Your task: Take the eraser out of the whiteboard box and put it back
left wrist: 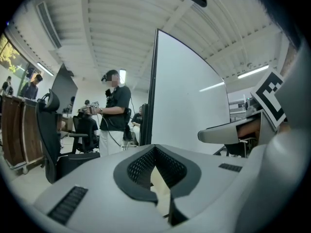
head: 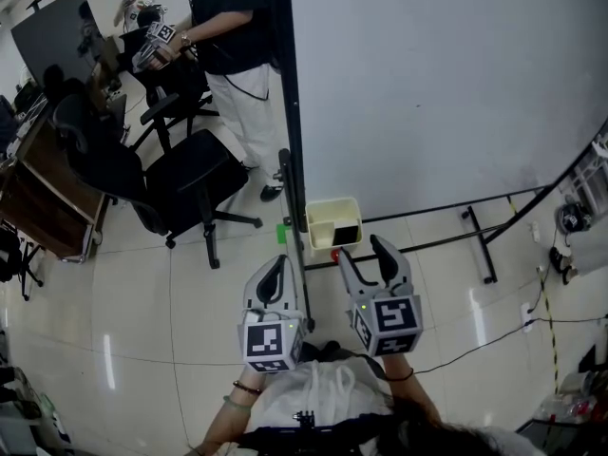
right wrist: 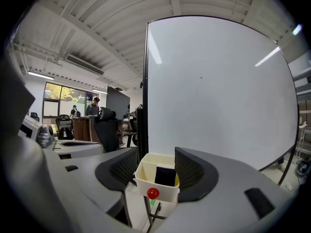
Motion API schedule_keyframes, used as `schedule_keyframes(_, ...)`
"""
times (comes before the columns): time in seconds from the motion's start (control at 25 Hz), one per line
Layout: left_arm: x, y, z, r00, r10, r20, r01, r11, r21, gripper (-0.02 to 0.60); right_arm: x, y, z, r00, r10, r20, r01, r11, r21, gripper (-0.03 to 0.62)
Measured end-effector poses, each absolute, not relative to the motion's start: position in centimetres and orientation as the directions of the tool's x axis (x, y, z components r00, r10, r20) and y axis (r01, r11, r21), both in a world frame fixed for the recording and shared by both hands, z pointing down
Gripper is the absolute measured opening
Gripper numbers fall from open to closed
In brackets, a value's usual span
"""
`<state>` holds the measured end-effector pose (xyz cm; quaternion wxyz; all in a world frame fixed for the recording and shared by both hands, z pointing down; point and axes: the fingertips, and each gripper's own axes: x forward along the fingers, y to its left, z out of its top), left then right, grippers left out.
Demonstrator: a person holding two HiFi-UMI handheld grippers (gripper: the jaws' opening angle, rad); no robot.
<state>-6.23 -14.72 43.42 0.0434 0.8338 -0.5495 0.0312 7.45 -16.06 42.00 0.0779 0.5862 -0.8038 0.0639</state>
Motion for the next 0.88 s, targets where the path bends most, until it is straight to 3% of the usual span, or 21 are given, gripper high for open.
schedule_keyframes(0.88,-7.3,-14.5,43.5,0.386,-0.917,0.104,-0.923,-0.384,0.035,0.002,6.3,-15.7,43.8,-0.305,-0.916,0.260,-0.950,0.313,-0.011,0.261)
